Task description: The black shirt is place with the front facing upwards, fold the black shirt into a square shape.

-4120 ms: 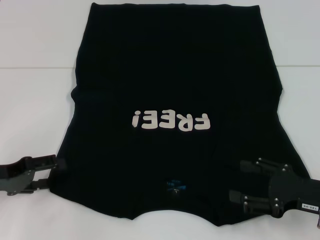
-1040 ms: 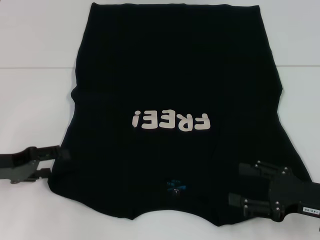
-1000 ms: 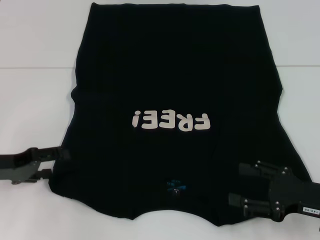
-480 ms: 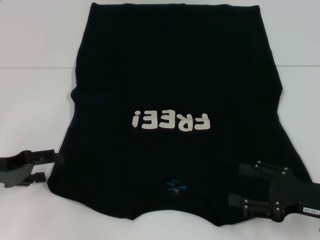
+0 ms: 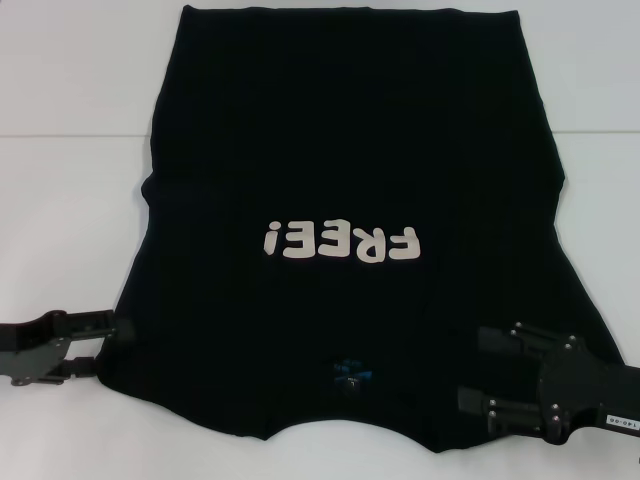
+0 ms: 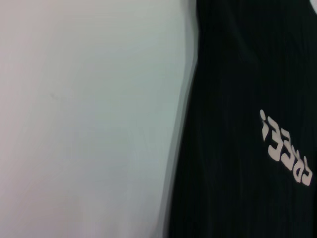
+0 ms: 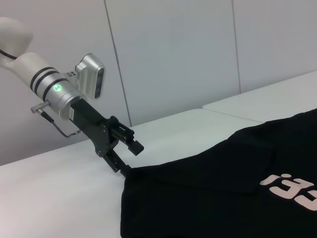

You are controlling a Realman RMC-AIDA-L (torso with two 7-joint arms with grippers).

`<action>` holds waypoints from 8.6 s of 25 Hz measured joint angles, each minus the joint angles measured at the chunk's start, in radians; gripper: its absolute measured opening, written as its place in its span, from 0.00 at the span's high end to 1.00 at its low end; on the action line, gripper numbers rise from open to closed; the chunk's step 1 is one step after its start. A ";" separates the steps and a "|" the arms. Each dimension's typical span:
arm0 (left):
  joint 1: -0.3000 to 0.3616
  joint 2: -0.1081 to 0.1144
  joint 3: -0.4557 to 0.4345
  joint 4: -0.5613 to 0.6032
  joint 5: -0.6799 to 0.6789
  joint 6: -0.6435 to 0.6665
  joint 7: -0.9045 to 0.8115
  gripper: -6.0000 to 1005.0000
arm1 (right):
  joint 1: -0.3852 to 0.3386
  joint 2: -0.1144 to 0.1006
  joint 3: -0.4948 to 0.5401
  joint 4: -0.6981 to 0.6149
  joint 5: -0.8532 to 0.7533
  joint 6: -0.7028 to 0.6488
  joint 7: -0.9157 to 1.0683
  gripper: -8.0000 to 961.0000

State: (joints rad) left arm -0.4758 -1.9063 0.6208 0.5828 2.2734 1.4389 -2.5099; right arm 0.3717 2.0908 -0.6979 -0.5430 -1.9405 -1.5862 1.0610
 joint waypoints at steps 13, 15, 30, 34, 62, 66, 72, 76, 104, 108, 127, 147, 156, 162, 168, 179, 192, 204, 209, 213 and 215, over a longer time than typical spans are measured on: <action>-0.045 -0.028 0.001 -0.005 0.007 -0.010 0.000 0.13 | 0.005 0.002 -0.001 0.000 0.000 -0.002 0.001 0.11; -0.049 -0.030 0.005 -0.005 0.008 -0.014 0.000 0.13 | 0.007 0.002 -0.002 0.000 0.000 -0.003 0.001 0.11; -0.051 -0.025 0.007 0.000 0.034 -0.046 -0.011 0.13 | 0.006 0.001 0.001 0.000 0.000 -0.017 0.001 0.11; -0.054 -0.028 0.008 -0.001 0.034 -0.046 -0.012 0.13 | 0.005 0.001 0.002 0.000 0.000 -0.017 0.001 0.11; -0.086 -0.028 0.034 0.011 0.086 -0.090 -0.017 0.82 | 0.010 0.001 0.002 0.000 0.005 -0.020 0.014 0.11; -0.085 -0.028 0.028 0.011 0.081 -0.085 -0.011 0.96 | 0.015 0.000 0.022 -0.009 0.006 -0.020 0.077 0.11; -0.084 -0.028 0.028 0.011 0.079 -0.079 -0.003 0.96 | 0.023 -0.053 0.037 -0.157 -0.016 -0.012 0.514 0.11; -0.085 -0.029 0.032 0.016 0.080 -0.075 0.012 0.96 | 0.067 -0.152 0.025 -0.247 -0.124 -0.033 0.949 0.11; -0.093 -0.025 0.023 0.020 0.077 -0.066 0.061 0.96 | 0.260 -0.209 0.026 -0.210 -0.641 -0.020 1.417 0.11; -0.093 -0.028 0.023 0.020 0.077 -0.066 0.062 0.96 | 0.258 -0.200 0.019 -0.205 -0.642 -0.006 1.410 0.11; -0.090 -0.033 0.023 0.020 0.076 -0.065 0.062 0.96 | 0.262 -0.187 -0.010 -0.167 -0.644 0.050 1.392 0.11; -0.094 -0.031 0.022 0.020 0.075 -0.063 0.062 0.96 | 0.297 -0.159 -0.036 -0.147 -0.644 0.059 1.390 0.12; -0.098 -0.031 0.015 0.020 0.075 -0.063 0.062 0.96 | 0.299 -0.160 -0.037 -0.155 -0.643 0.078 1.383 0.24; -0.098 -0.029 0.013 0.020 0.075 -0.060 0.062 0.96 | 0.305 -0.160 -0.042 -0.152 -0.643 0.089 1.381 0.46; -0.098 -0.028 0.011 0.020 0.073 -0.057 0.070 0.96 | 0.311 -0.160 -0.051 -0.146 -0.644 0.090 1.381 0.80; -0.088 -0.025 0.011 0.011 0.025 -0.029 0.112 0.96 | 0.311 -0.164 -0.047 -0.149 -0.644 0.076 1.365 0.95; -0.048 0.015 0.016 0.009 0.048 0.274 0.130 0.96 | 0.240 -0.203 -0.015 -0.159 -0.641 -0.178 1.225 0.96; -0.024 0.020 0.022 -0.032 0.163 0.533 0.156 0.96 | 0.141 -0.194 -0.009 -0.141 -0.643 -0.323 1.146 0.96; -0.055 0.020 -0.036 -0.042 0.138 0.493 0.163 0.96 | 0.160 -0.192 0.109 -0.092 -0.626 -0.302 1.110 0.96; -0.107 0.018 -0.206 -0.045 0.105 0.411 0.157 0.96 | 0.167 -0.197 0.226 -0.073 -0.554 -0.272 1.107 0.96; -0.120 0.017 -0.272 -0.045 0.088 0.367 0.156 0.96 | 0.166 -0.203 0.289 -0.059 -0.497 -0.248 1.109 0.96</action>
State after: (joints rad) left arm -0.5956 -1.8888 0.3493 0.5378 2.3610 1.8062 -2.3538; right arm 0.5373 1.8873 -0.4085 -0.6020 -2.4376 -1.8341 2.1699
